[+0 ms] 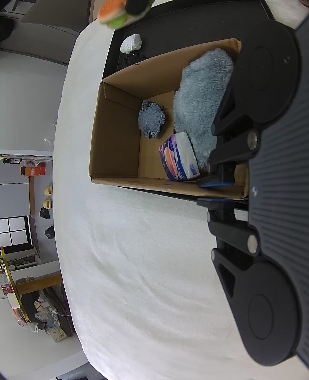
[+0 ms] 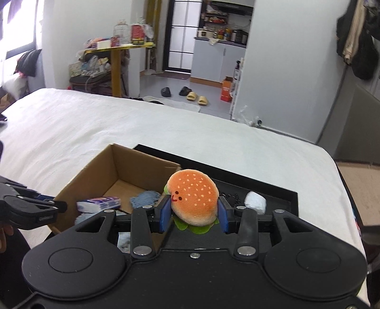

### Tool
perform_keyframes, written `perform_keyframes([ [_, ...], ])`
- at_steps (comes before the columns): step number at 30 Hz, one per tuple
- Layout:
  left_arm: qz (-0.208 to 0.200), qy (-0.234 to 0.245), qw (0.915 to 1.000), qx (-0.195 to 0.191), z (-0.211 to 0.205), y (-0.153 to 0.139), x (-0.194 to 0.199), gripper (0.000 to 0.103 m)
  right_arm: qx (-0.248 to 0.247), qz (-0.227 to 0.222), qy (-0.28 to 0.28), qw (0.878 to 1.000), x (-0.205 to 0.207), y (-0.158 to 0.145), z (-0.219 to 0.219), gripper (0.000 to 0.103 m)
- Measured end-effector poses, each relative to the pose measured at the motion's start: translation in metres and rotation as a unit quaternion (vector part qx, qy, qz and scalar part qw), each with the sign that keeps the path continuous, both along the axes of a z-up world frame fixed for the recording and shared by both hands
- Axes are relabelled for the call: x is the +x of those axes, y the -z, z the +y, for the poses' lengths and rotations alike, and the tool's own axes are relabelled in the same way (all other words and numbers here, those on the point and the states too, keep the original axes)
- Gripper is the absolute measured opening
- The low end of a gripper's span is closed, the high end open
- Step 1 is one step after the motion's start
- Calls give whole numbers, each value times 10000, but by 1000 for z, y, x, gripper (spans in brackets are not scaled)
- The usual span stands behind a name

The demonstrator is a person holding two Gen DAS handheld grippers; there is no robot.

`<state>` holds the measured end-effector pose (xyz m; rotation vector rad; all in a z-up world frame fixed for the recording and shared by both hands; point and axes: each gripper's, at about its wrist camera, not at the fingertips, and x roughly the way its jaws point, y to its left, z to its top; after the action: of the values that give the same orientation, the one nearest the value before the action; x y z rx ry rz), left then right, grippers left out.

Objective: Organize soft objects
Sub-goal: 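Lift the burger plush and carry it over the box with the right gripper, then open the right gripper to drop the burger plush into the box, then move the right gripper down to the white crumpled paper ball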

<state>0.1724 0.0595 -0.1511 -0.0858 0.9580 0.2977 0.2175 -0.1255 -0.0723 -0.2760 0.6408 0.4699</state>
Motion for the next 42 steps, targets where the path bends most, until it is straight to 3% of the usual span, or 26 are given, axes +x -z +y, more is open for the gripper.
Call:
perform_keyframes([
  [14,-166,-78,9991,-373,18,1,-5,9,-186,81,-528,9984,-2,5,56,41],
  [16,-173,-71,9991,-386,19,1,-5,9,-233,203,-531,9981,-2,8,59,48],
  [18,-176,-67,9990,-408,20,0,-5,9,-409,188,-394,9982,-1,9,62,79],
  [19,-193,-59,9989,-422,20,0,-5,9,-407,90,-329,9986,-3,8,60,81],
  [25,-228,-54,9988,-428,21,-2,-8,11,-163,203,-138,9996,-3,3,29,82],
  [33,-280,-11,9996,55,4,-12,-11,14,-85,353,224,9991,1,17,-13,81],
  [42,-270,6,9987,431,-6,-17,-5,27,32,357,305,9989,9,28,-25,81],
])
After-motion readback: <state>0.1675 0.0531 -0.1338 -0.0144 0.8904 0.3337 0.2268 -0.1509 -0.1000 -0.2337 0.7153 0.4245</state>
